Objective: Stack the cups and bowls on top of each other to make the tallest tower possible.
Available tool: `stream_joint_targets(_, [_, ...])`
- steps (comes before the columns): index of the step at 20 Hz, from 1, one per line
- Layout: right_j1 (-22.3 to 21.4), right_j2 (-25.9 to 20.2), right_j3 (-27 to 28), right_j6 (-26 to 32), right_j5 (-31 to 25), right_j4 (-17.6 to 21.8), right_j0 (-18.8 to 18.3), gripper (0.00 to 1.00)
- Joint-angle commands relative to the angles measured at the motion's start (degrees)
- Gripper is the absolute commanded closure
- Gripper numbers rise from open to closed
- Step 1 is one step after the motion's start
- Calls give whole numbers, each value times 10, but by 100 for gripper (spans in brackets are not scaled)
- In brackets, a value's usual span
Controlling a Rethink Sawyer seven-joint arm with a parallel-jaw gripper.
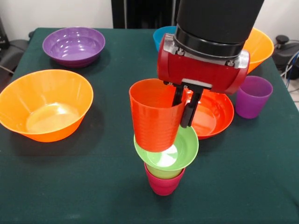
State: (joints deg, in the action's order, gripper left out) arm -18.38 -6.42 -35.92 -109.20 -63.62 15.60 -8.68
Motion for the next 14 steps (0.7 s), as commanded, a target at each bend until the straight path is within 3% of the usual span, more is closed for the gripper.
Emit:
stream_joint_targets(1, [-4,-5,-90,-83,48,-5,18,100])
stream_joint_targets(14, [-5,9,-121,-81,82,-36,24,100])
